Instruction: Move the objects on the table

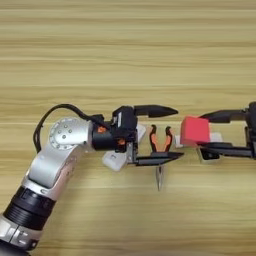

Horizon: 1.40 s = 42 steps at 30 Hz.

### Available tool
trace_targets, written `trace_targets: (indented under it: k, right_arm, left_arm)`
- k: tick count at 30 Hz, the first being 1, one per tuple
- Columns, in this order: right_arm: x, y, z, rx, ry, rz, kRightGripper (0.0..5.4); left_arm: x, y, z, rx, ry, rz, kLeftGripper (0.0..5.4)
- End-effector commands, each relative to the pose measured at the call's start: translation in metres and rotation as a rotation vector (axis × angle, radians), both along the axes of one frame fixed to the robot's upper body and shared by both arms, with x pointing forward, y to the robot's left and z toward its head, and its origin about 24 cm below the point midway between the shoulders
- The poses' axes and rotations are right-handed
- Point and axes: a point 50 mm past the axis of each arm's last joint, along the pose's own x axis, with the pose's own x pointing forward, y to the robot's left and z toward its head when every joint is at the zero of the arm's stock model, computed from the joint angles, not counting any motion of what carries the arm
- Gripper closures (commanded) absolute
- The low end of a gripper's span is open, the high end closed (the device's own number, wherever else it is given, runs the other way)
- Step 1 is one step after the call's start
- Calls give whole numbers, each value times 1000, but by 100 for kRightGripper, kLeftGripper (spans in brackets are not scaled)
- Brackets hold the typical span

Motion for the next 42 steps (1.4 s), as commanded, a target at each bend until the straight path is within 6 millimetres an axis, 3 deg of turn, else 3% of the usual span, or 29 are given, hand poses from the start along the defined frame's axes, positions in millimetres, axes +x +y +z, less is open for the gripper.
trace_targets:
  k: [1, 5, 11, 20, 40, 42]
  right_arm:
    - [0, 7, 9, 5, -30, 31, 310]
    - [0, 10, 9, 6, -27, 40, 310]
    - [2, 16, 11, 30, -31, 51, 310]
    - [1, 20, 13, 39, -37, 64, 310]
    - [-2, 19, 10, 33, -15, 80, 310]
    - [-3, 20, 10, 39, -11, 88, 271]
  left_arm:
    - [-2, -3, 1, 22, -12, -17, 165]
    - [-2, -4, 1, 21, -14, -17, 207]
    - [-4, -6, 2, 18, -17, -27, 215]
    - [-4, -6, 2, 13, -18, -27, 303]
    - [-3, -4, 1, 10, -19, -22, 306]
    - [-3, -4, 1, 9, -20, -21, 306]
